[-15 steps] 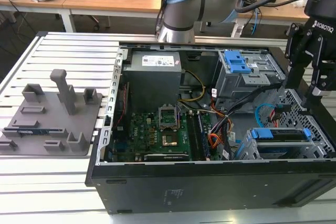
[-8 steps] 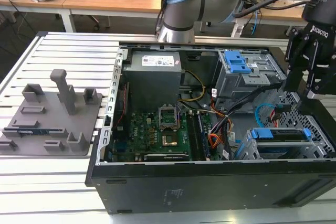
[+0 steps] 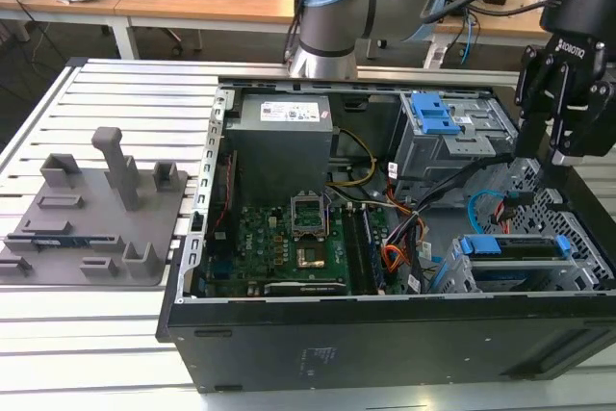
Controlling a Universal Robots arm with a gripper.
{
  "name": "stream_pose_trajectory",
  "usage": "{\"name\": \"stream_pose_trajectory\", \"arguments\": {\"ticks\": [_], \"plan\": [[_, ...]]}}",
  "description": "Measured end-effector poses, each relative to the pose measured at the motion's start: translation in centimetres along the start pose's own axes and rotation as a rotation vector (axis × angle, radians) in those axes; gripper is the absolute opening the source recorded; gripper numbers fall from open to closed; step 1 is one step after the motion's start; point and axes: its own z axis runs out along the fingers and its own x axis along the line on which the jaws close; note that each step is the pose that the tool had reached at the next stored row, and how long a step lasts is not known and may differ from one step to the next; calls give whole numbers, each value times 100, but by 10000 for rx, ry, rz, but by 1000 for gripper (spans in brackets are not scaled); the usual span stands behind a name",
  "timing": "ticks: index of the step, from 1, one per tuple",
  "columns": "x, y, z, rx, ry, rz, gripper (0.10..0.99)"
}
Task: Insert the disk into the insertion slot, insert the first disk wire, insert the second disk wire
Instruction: 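Insert the first disk wire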
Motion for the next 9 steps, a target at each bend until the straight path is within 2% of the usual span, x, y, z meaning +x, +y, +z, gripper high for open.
{"name": "stream_pose_trajectory", "arguments": {"ticks": [1, 4, 7, 9], "plan": [[-22, 1, -3, 92, 40, 25, 620], [-64, 7, 0, 280, 123, 60, 620], [-83, 9, 19, 365, 272, -2, 620], [-103, 13, 39, 414, 330, -109, 620]]}}
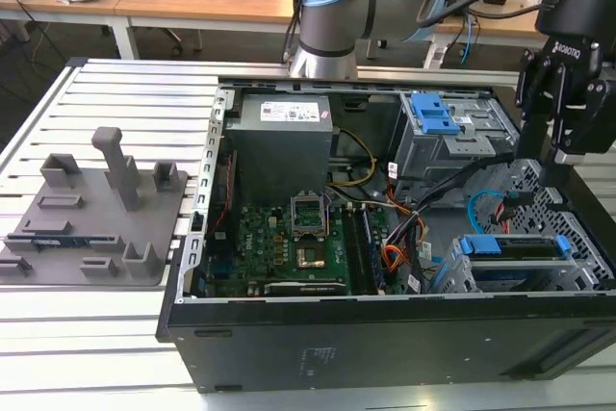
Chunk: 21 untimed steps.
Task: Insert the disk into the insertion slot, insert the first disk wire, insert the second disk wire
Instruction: 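Insert the first disk wire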
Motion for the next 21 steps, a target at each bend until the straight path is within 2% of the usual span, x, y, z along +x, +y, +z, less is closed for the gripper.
{"name": "stream_pose_trajectory", "arguments": {"ticks": [4, 10, 15, 17, 19, 20, 21], "plan": [[-49, 9, 47, 84, 1, -116, 620], [-79, 24, 130, 245, -15, -20, 620], [-96, 28, 184, 284, 26, 79, 620], [-104, 30, 212, 300, 103, 83, 475], [-110, 29, 229, 308, 140, 80, 475], [-113, 29, 236, 312, 161, 79, 408], [-117, 28, 248, 319, 197, 78, 408]]}}
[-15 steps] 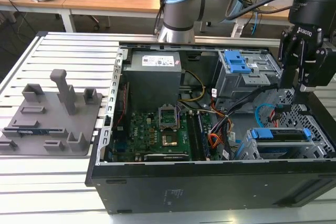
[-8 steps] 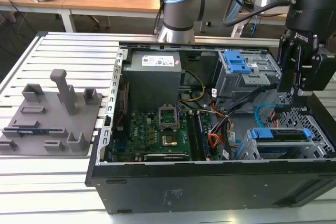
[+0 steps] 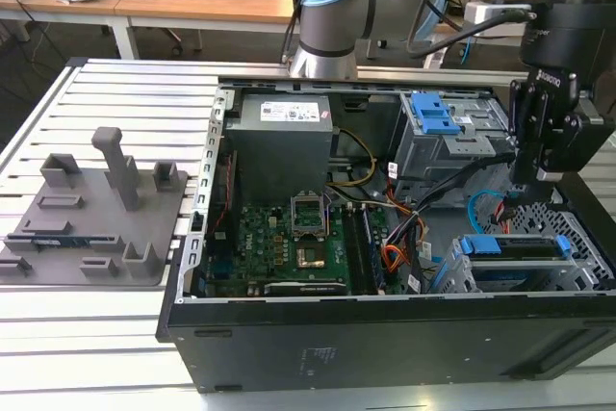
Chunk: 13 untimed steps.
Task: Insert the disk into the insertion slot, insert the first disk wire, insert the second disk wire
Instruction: 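Insert the first disk wire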
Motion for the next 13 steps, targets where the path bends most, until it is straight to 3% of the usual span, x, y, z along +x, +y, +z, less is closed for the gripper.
{"name": "stream_pose_trajectory", "arguments": {"ticks": [7, 9, 13], "plan": [[-42, 5, 48, 56, 68, 9, 408], [-93, 14, 59, 90, 172, 9, 408], [-156, 25, 78, 120, 272, 8, 408]]}}
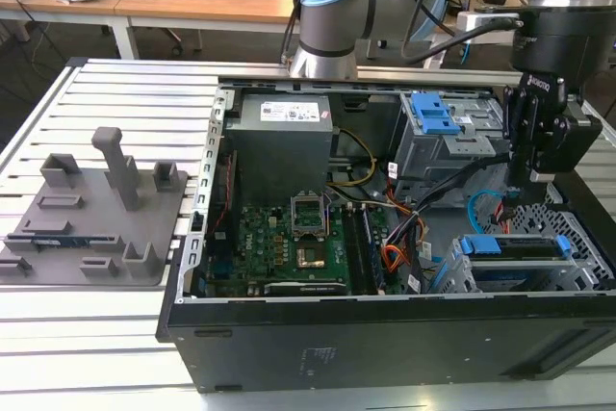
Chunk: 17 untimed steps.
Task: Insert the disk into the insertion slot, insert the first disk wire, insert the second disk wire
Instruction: 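Insert the first disk wire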
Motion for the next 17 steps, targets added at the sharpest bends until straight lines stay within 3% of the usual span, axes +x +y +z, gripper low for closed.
{"name": "stream_pose_trajectory", "arguments": {"ticks": [6, 7, 8, 17], "plan": [[-34, 7, 18, 20, 90, -4, 408], [-37, 7, 19, 20, 93, -4, 396], [-41, 8, 21, 21, 99, -4, 322], [-90, 16, 28, 81, 246, -93, 322]]}}
